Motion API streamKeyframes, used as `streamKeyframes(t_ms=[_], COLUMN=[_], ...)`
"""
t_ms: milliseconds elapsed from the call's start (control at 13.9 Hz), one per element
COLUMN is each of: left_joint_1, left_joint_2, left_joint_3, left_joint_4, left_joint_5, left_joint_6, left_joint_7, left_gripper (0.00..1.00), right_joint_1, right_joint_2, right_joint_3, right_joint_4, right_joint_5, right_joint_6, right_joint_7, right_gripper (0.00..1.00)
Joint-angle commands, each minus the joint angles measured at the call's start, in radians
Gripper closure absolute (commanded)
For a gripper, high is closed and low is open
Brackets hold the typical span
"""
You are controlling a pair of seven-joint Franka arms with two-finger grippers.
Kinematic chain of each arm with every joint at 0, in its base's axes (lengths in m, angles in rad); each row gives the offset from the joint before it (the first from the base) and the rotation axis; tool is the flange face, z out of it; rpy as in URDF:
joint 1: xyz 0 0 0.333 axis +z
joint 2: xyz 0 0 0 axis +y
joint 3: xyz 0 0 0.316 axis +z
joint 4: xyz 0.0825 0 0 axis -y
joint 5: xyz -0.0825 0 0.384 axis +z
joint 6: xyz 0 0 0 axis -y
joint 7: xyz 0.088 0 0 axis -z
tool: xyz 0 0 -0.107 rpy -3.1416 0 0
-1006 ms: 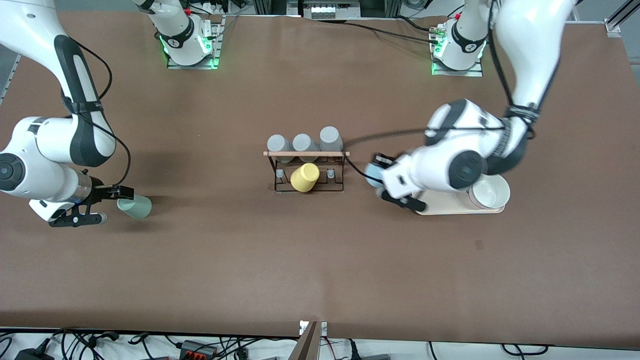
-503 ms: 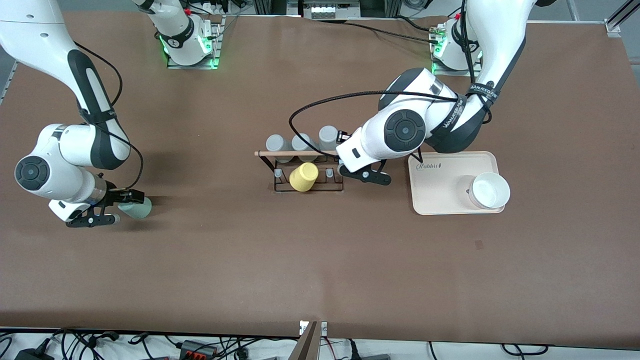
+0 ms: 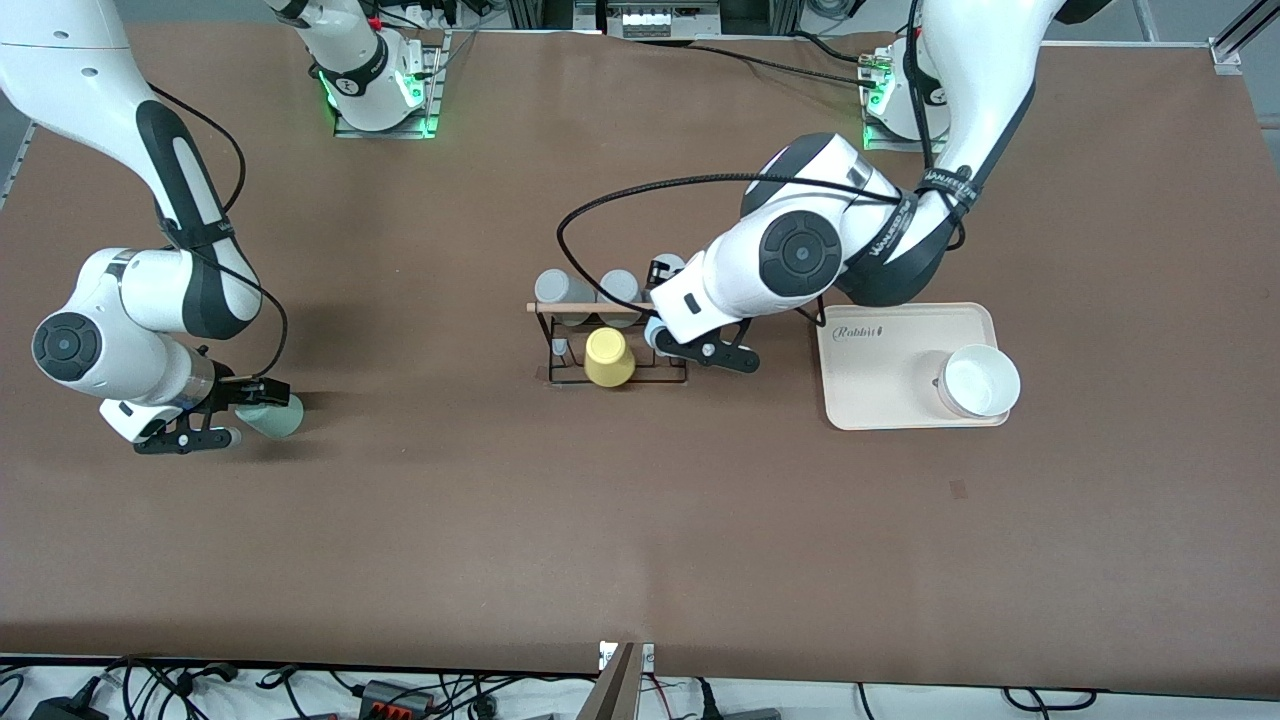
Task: Hang scattered cups on rack with three cups
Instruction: 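Carry the blue cup onto a rack peg with the left gripper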
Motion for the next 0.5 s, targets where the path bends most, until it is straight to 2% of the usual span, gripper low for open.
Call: streamKeyframes(t_ms=[0, 287, 359, 431], left_joint_1=[-0.029, -0.033, -0.035, -0.033], left_joint_2=[0.044, 0.075, 0.079, 0.087], left_joint_3=[0.005, 0.018, 0.019, 0.019], left_joint_4=[0.047, 0.049, 0.046, 0.045], left_joint_5=[0.002, 0.036, 0.04, 0.057], left_joint_6=[0.016, 0.041, 0.049, 0.05], left_joint_7=[0.001, 0.004, 0.005, 0.005], left_gripper=[0.92, 0.9, 0.9, 0.9], right_joint_1=[-0.007, 0.0, 0.004, 0.005], right_joint_2=[-0.013, -0.016, -0.021, -0.027], right_joint_3=[0.008, 0.008, 0.01, 0.013], right_joint_4=[-0.009, -0.002, 0.004, 0.022], right_joint_5=[-0.01, -0.01, -0.01, -0.01], right_joint_6=[-0.003, -0.007, -0.009, -0.033], right_joint_7=[-0.012, -0.016, -0.018, -0.019], right_gripper=[0.23, 0.59, 0.66, 0.68])
